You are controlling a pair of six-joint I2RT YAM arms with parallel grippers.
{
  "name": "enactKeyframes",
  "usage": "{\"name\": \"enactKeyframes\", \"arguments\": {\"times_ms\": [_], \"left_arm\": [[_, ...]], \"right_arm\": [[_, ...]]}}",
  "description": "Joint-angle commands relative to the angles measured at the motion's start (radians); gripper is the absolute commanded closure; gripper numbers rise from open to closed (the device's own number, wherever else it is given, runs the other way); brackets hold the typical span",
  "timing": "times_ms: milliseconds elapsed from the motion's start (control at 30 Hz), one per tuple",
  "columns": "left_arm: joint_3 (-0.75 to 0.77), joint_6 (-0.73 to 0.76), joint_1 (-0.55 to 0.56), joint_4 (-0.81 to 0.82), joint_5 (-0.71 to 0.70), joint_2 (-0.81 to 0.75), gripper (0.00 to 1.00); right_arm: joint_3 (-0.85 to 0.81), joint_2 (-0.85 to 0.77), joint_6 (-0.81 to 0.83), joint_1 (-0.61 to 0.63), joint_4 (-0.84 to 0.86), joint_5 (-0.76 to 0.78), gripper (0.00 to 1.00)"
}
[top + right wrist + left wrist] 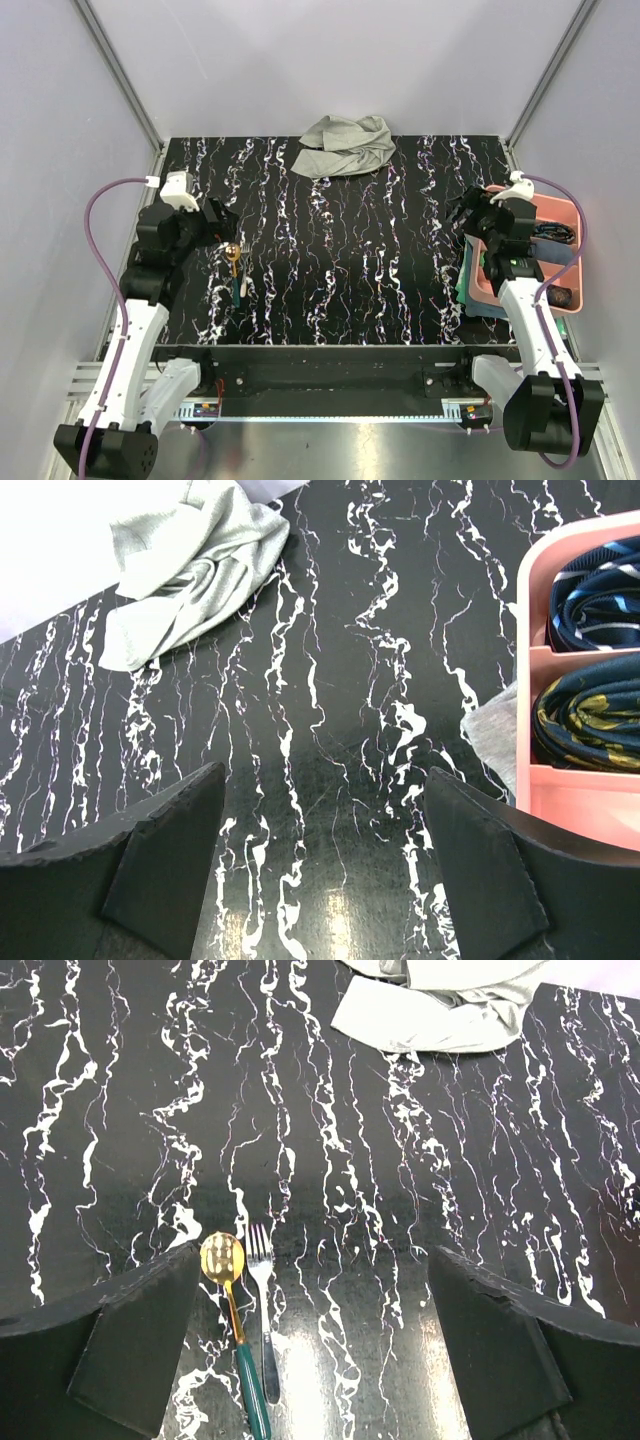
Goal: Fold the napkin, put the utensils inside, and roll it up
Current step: Move the napkin to the centre of the board
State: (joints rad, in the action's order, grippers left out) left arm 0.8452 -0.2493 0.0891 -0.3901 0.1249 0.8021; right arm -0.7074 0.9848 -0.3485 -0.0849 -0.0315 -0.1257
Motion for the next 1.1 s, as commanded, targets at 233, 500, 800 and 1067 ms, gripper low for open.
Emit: {"name": "enactKeyframes", "arguments": {"times_ms": [233,500,800,1067], "left_arm": [[0.178,0.019,-0.005,0.004,0.013,0.104,0.01],[0.215,0.031,-0.006,-0.004,0.002,0.148,0.01],[0.155,0.03,-0.011,0.01,0.053,0.175,0.01],[0.137,0.012,-0.017,0.026,0.131,0.201,0.01]], "right_arm": [[-0.147,0.047,0.0,0.004,-0.022,-0.054,0.11],[-0.358,0.211,0.089,0.264,-0.152,0.119,0.12],[-0.737,0.647,0.048,0.392,-0.331,0.103,0.14],[-1.038,1.034,0.016,0.468,-0.312,0.121,0.24]]}}
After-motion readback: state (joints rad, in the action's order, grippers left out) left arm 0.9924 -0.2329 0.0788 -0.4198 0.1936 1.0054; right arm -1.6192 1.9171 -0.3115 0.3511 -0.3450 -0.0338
